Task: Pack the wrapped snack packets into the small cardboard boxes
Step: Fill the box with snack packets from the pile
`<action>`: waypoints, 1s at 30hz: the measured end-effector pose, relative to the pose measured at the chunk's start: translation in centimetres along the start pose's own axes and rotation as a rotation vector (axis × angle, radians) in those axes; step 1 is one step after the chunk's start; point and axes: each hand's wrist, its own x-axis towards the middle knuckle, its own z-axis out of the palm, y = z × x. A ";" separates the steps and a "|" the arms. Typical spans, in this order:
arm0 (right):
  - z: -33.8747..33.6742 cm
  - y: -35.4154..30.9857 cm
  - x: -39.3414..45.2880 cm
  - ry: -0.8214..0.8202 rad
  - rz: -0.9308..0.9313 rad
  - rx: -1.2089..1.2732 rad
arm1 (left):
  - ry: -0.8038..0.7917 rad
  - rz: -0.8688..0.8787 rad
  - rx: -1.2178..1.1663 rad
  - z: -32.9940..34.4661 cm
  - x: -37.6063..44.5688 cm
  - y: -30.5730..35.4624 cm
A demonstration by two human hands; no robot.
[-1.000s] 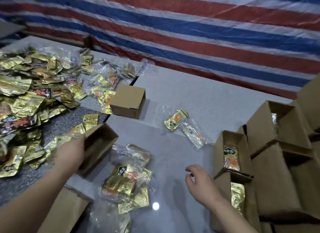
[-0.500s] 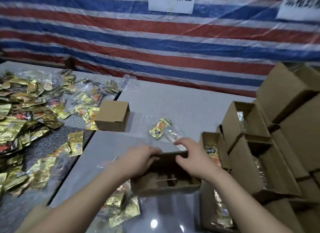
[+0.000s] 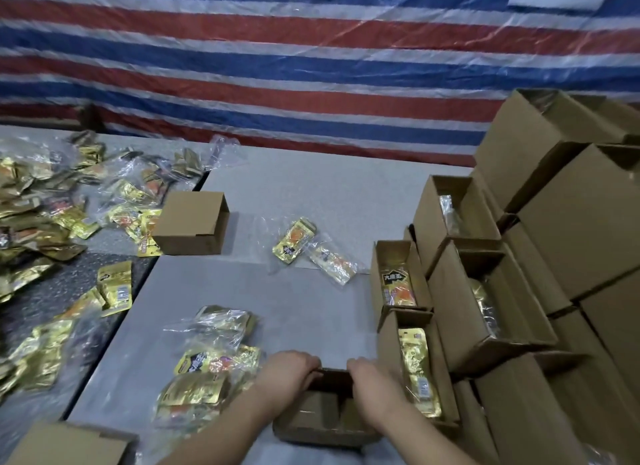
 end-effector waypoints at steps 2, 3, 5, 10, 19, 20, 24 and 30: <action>0.2 0.2 0.1 -0.005 -0.029 -0.046 | -0.014 -0.012 0.015 -0.2 0.3 0.1; 0.1 0.4 0.1 -0.010 -0.040 -0.058 | -0.016 -0.008 0.017 -0.3 0.3 0.2; -0.1 0.7 0.2 -0.014 -0.052 -0.051 | 0.010 -0.003 -0.068 -0.2 0.2 0.2; -1.5 1.2 0.4 0.007 -0.076 -0.005 | 0.356 -0.185 -0.497 -1.8 1.1 -4.0; -3.0 0.9 0.3 0.134 -0.091 0.165 | -0.325 -0.331 0.412 0.8 1.9 -19.2; -2.9 1.0 0.3 0.136 -0.088 0.181 | -0.338 -0.333 0.423 1.3 2.3 -19.9; -2.8 1.5 0.2 0.151 -0.056 0.272 | -0.340 -0.307 0.392 2.4 5.0 -21.3; -3.0 2.5 0.4 0.157 -0.014 0.303 | -0.218 -0.312 0.373 1.7 7.5 -21.5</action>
